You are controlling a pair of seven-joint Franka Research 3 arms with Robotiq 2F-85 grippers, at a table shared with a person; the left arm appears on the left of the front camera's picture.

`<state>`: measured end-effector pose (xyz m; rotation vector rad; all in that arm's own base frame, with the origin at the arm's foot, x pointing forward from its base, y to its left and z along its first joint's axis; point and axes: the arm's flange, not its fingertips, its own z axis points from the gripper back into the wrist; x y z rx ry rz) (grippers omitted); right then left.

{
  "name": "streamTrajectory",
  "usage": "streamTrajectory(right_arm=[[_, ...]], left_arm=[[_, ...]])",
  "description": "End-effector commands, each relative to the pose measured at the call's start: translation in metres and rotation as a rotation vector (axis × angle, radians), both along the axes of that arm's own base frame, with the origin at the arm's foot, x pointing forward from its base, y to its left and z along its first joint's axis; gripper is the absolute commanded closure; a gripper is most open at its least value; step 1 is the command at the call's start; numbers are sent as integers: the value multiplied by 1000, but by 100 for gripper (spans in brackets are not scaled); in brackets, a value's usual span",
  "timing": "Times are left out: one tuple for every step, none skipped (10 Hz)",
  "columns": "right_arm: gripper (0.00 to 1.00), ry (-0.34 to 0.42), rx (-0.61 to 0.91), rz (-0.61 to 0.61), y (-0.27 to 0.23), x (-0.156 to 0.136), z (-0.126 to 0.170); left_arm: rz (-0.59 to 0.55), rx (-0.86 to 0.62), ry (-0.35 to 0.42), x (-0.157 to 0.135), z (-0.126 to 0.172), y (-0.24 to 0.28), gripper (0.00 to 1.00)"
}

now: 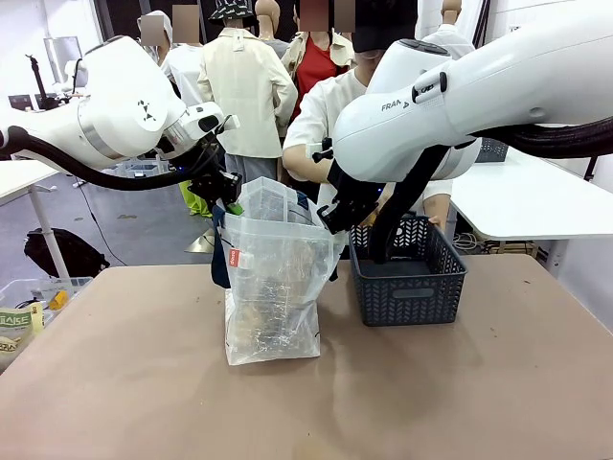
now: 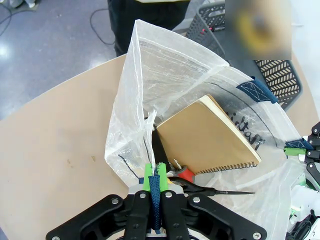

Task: Transfer purchased items from the store into the shopping bag.
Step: Move the Reusable shopping bag to the right side of the table.

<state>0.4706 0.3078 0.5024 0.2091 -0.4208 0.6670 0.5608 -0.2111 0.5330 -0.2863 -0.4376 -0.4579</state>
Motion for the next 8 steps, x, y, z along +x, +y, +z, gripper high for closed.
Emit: streamTrajectory(right_arm=[[100,2,3,-2,0,0,0],[100,2,3,-2,0,0,0],[100,2,3,-2,0,0,0],[100,2,3,-2,0,0,0],[100,2,3,-2,0,0,0],[100,2,3,-2,0,0,0],[100,2,3,-2,0,0,0],[100,2,3,-2,0,0,0]], left_arm=[[-1,1,-4,0,1,2,100],[-1,1,-4,0,1,2,100],[-1,1,-4,0,1,2,100],[-1,1,-4,0,1,2,100],[-1,1,-4,0,1,2,100],[-1,1,-4,0,1,2,100],[-1,1,-4,0,1,2,100],[-1,1,-4,0,1,2,100]])
